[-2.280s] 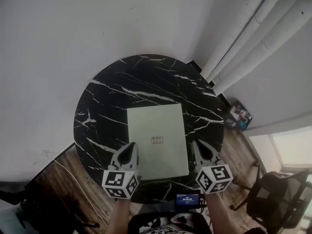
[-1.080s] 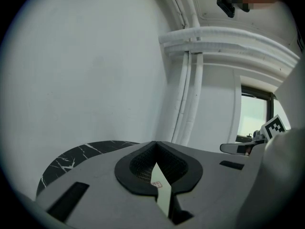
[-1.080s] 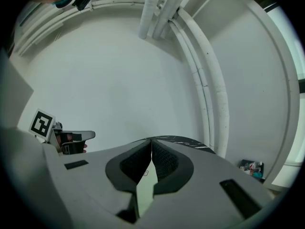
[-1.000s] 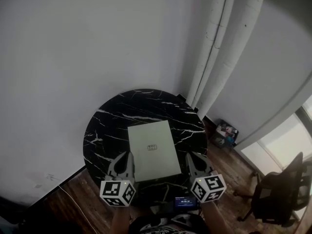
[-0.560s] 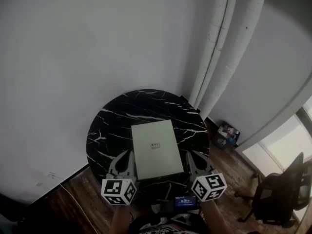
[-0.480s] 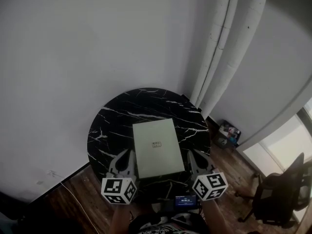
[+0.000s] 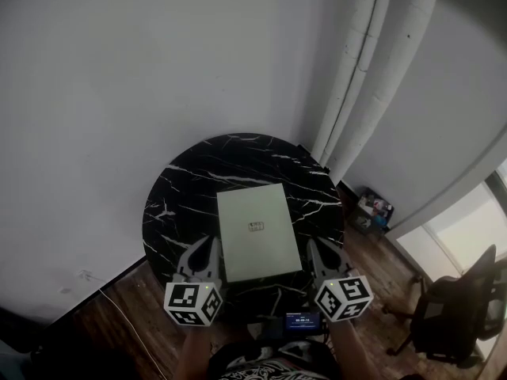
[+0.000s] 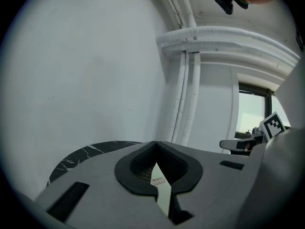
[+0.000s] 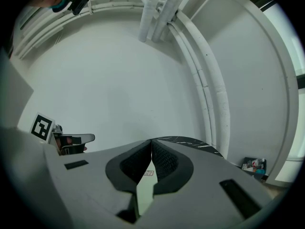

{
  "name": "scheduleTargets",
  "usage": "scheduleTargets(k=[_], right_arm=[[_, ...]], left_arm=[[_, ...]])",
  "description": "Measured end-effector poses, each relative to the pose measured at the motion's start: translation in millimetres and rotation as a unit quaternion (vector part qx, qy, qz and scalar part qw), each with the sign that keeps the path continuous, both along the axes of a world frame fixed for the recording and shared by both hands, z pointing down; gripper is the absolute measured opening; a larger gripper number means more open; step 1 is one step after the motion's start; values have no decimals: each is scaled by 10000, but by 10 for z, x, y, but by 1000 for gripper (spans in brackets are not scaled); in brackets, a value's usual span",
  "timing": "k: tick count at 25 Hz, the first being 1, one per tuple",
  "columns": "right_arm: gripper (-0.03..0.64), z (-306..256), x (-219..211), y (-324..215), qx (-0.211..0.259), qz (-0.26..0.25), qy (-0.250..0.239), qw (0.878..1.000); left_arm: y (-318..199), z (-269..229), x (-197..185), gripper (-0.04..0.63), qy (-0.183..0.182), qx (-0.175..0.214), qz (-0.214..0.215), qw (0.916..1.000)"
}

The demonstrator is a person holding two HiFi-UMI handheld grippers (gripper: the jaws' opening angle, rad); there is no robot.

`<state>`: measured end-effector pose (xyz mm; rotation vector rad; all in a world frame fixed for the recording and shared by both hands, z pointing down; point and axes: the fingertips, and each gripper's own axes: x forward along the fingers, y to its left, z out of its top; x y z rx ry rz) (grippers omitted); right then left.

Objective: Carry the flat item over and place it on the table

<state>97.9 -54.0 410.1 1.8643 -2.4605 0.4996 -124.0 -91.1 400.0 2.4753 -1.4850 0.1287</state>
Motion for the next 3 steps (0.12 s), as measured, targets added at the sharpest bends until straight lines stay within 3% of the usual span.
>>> scheduleTargets(k=[3], right_arm=[[18, 26, 6, 1, -29, 9, -16, 10000]], left_arm=[[4, 27, 19, 14, 32, -52, 39, 10000]])
